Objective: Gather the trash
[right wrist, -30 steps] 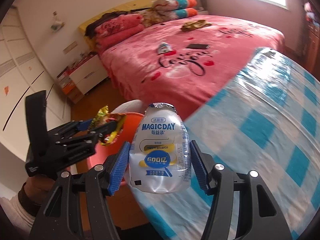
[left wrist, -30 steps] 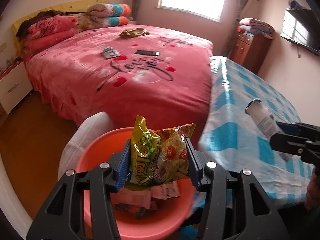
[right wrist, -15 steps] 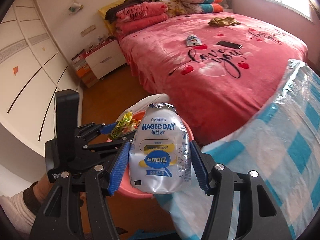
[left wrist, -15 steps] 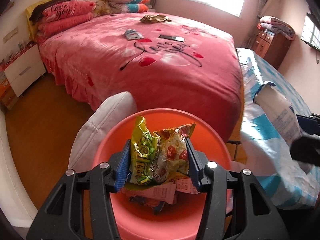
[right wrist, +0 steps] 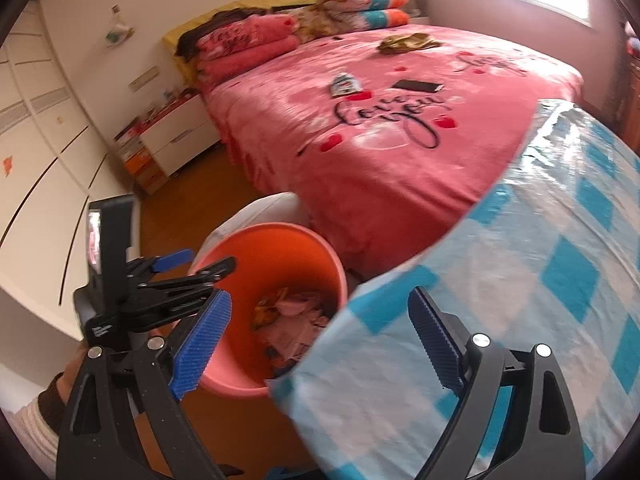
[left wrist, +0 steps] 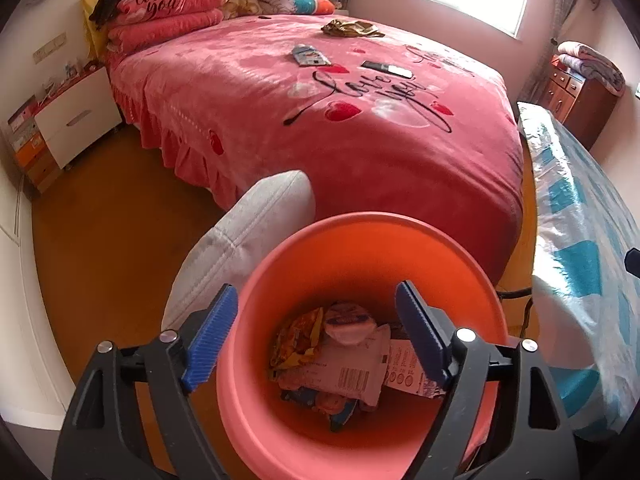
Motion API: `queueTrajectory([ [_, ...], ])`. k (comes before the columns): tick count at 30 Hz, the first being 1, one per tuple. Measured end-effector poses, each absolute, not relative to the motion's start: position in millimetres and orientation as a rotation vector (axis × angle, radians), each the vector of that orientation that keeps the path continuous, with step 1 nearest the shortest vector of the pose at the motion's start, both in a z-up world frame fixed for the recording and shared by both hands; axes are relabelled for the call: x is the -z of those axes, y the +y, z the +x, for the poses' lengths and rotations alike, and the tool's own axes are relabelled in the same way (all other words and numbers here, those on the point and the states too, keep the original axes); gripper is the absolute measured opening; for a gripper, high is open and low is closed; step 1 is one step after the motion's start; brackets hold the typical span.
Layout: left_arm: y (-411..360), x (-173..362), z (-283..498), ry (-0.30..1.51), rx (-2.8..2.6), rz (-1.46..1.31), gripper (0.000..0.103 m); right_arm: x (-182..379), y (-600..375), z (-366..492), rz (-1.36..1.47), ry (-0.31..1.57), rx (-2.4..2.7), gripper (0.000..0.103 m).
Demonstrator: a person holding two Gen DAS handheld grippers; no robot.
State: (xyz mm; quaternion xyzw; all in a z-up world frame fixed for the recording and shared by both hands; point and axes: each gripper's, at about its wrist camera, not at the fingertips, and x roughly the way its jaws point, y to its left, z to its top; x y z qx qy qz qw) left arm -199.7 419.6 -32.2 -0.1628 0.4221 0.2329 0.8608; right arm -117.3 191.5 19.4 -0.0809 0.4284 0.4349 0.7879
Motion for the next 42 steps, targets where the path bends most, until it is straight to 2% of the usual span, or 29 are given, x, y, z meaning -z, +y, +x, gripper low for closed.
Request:
queueTrajectory([
  [12,391,2,-186,0.820,-0.429,-0.302,0.090,-28,147,-108,-0.144,0.874,-0.814,0.091],
  [31,309,-45,-153,0.756,-0.292,-0.219,0.091,-37,65,-108,-0.076,0.795,-0.653,0.091],
  [33,299,-51,-151,0.741,-0.272,-0.211,0.091,-38,56,-107,-0.064,0.791,-0.626,0.094],
  [42,249,-74,-144,0.643,-0.154,-0.221,0.091,-50,-6,-109,-0.010,0.740,-0.495,0.094],
])
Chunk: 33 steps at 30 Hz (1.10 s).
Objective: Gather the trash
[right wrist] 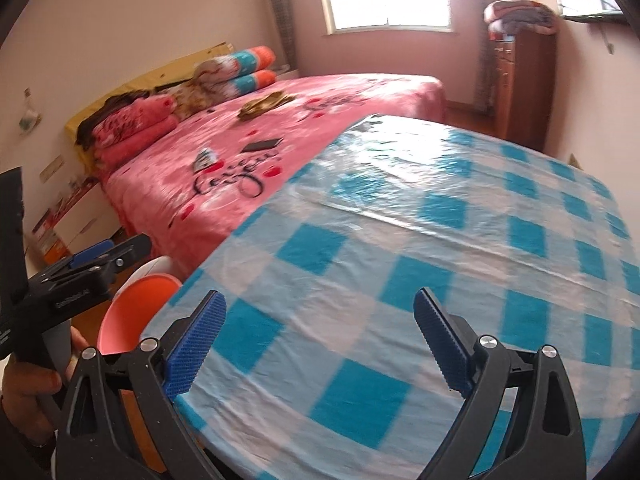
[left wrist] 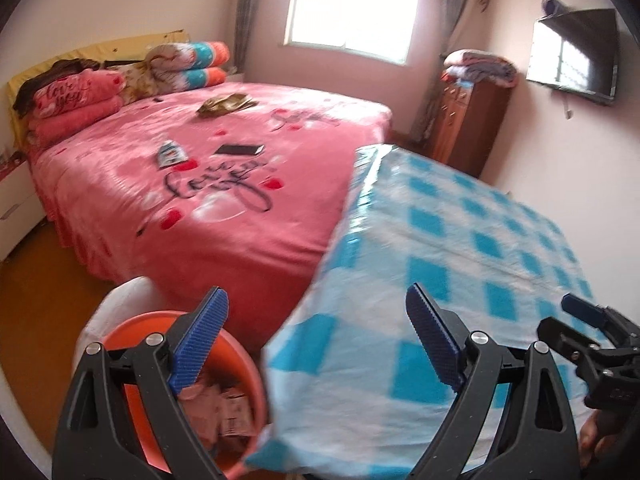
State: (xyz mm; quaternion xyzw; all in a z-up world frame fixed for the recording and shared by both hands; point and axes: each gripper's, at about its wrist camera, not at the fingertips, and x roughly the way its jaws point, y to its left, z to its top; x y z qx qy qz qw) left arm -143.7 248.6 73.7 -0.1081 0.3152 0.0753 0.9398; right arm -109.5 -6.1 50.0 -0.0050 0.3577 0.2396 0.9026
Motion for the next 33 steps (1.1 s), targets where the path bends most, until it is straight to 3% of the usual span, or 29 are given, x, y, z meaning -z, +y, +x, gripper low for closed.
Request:
queueTrajectory([
  [6,218,-87,-146,0.612,-0.069,-0.214,0.091,-61,-49,-119,-0.001,0.692,-0.394,0.094],
  [11,196,-97,-160,0.576,-0.020,-0.174,0.099,-64,-77,-127,0.015,0.676,-0.329,0.094],
  [33,162,-110,-181,0.520,0.068,-0.106,0.099,-78,-109,-158,0.020,0.627,-0.217,0.095],
])
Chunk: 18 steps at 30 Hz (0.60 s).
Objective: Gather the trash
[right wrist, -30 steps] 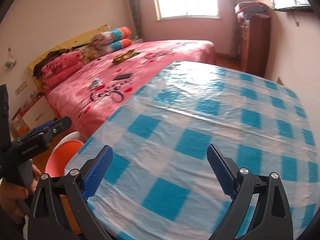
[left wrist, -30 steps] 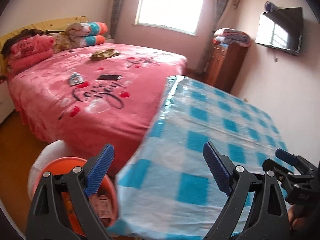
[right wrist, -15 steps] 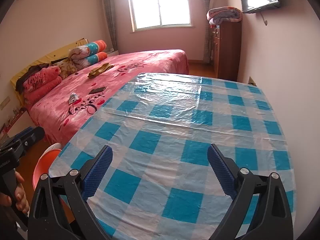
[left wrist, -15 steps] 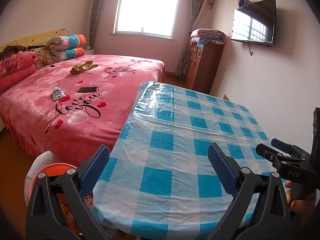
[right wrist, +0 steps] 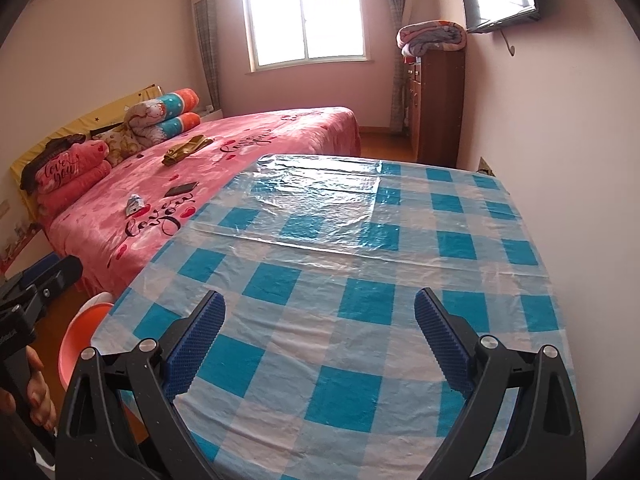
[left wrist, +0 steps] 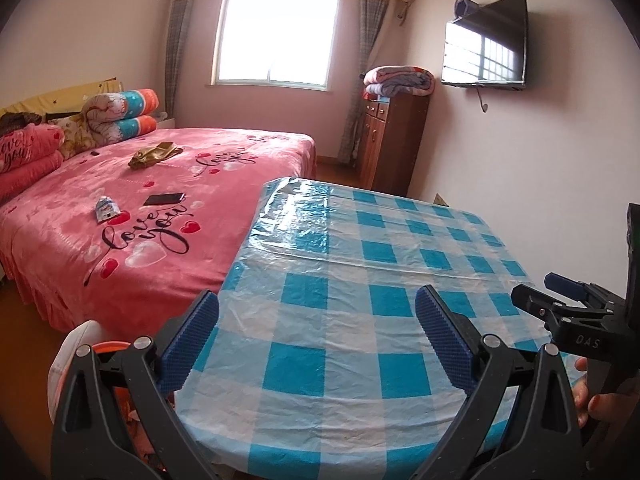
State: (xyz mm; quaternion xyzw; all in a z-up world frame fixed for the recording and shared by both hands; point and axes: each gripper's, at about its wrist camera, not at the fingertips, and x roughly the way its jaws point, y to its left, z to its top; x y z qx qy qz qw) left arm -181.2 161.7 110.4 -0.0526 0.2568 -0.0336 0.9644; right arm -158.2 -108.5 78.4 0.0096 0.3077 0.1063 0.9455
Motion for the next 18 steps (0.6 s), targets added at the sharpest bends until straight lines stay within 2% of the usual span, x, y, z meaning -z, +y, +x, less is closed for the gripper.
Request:
queueTrajectory([
  [18,97,-152,-175,0.396,0.130,0.010,0.099,-133,-139,-200,0.018,0.473,-0.100,0.095],
])
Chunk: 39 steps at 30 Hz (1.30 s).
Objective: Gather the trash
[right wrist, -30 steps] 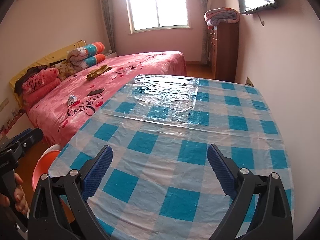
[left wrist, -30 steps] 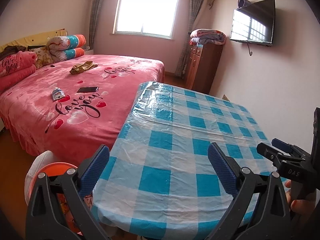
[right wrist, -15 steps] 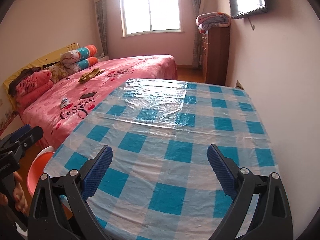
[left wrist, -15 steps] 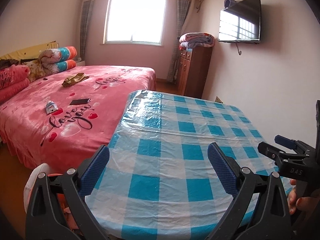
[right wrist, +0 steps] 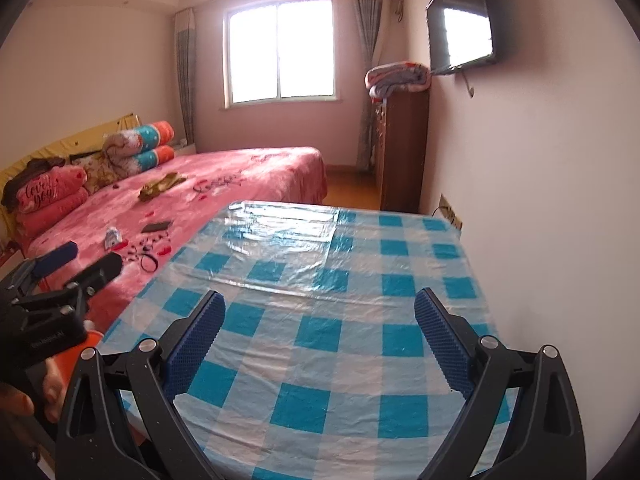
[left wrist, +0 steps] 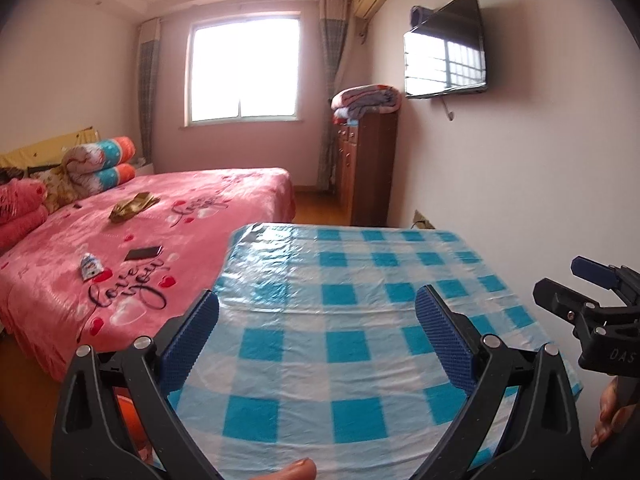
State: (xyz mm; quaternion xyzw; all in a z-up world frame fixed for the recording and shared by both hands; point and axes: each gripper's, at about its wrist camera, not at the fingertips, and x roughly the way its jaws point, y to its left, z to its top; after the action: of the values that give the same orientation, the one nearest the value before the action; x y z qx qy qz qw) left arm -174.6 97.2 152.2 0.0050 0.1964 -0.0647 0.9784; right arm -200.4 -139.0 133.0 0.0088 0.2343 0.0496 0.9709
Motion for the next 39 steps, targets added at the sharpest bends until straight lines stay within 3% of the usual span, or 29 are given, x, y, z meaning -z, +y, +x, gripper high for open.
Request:
queueTrajectory([
  [14,60,-172,-189,0.332,0.161,0.041,0.099,-161,-169,-226,0.048,0.381,-0.044,0.095],
  [39,40,-164,-187,0.355,0.159,0.092,0.099,-155,-196,-224,0.093,0.365,-0.002,0.096],
])
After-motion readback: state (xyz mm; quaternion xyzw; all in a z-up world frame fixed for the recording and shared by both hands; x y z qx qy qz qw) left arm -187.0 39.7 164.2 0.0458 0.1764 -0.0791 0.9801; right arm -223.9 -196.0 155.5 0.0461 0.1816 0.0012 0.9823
